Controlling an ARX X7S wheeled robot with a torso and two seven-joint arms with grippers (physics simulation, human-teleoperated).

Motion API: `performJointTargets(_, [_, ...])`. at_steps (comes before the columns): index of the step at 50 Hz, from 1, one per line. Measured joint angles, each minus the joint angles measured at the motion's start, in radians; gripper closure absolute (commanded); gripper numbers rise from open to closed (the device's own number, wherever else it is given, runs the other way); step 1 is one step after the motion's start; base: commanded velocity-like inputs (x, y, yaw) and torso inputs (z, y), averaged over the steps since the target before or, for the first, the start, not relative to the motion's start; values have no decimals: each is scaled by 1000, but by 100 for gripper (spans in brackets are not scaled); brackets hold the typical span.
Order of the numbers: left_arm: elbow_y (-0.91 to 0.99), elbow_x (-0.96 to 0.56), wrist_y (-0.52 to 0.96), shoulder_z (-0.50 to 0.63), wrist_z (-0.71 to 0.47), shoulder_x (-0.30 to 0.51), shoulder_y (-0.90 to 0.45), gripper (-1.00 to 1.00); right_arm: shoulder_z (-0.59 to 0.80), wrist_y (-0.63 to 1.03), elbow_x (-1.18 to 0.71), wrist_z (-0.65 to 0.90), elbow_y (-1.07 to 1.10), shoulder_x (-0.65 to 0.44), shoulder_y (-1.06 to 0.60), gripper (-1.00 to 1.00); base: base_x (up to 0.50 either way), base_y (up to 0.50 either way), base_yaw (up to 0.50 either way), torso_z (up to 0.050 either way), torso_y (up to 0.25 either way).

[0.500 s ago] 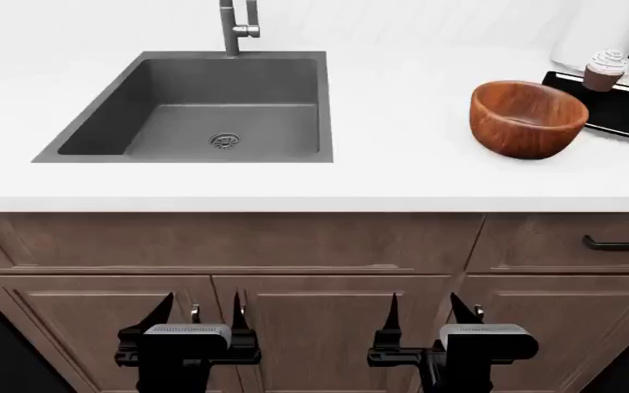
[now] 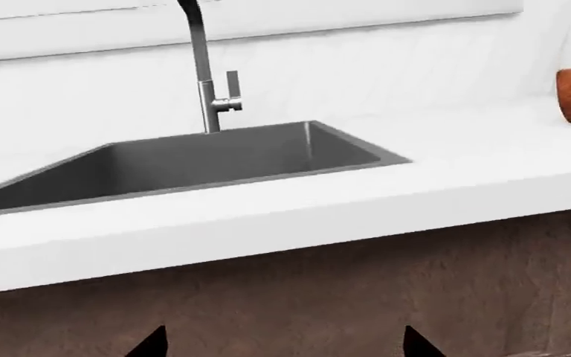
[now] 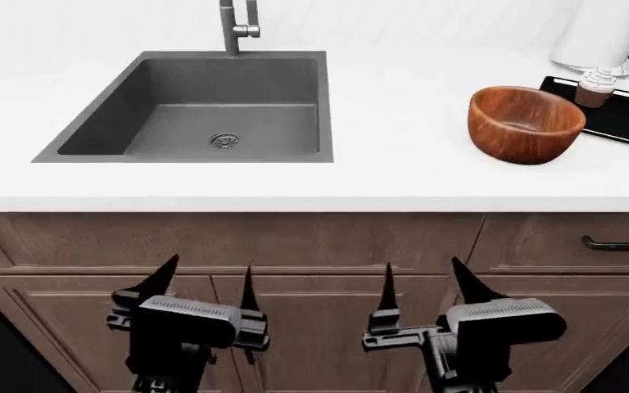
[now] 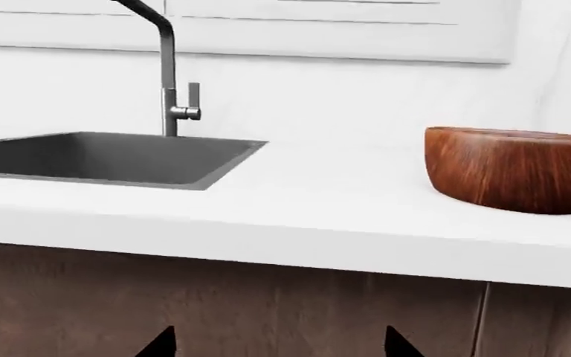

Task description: Move the fresh-baked cupcake off the tray onto the counter, and place the bowl used for mixing into the sink.

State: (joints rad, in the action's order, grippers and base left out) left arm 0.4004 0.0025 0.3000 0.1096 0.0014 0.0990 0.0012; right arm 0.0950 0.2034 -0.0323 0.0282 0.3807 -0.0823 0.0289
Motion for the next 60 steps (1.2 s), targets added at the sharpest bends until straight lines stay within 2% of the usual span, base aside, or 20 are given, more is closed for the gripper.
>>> performJointTargets(8, [318,0,292,43,72,79,-69,-100,-1,273,-48,-18,322,-46,-61,-100,0,0,0,0,0])
performJointTargets(11, [403,-46,375,44,64,131,-109,-100,-10,362,-136,33,411,-109,-110,-100,0,0,0,0,0])
performJointTargets(15, [483,-260,404,78,-105,317,-207,-100,-27,439,-337,162,494,-234,-186,-100,0,0,0,0,0])
performJointTargets(22, [565,-661,337,142,-402,637,-387,-100,-98,533,-655,320,568,-400,-297,-100,0,0,0,0,0])
performJointTargets(27, [596,-859,287,162,-530,799,-485,-100,-162,575,-855,404,592,-499,-370,-100,0,0,0,0,0])
performJointTargets(32, [614,-997,248,183,-607,914,-567,-100,-220,599,-1017,470,602,-583,-429,-100,0,0,0,0,0])
performJointTargets(38, [622,-1098,206,198,-657,1004,-623,-100,-291,606,-1163,522,610,-667,-470,-100,0,0,0,0,0])
performJointTargets(43, [625,-1149,183,206,-683,1047,-652,-100,-351,600,-1246,547,616,-718,-480,-100,0,-27,0,0,0])
performJointTargets(60, [618,-1234,174,236,-717,1079,-730,-100,-407,583,-1345,568,631,-782,-509,-100,0,-482,0,0,0])
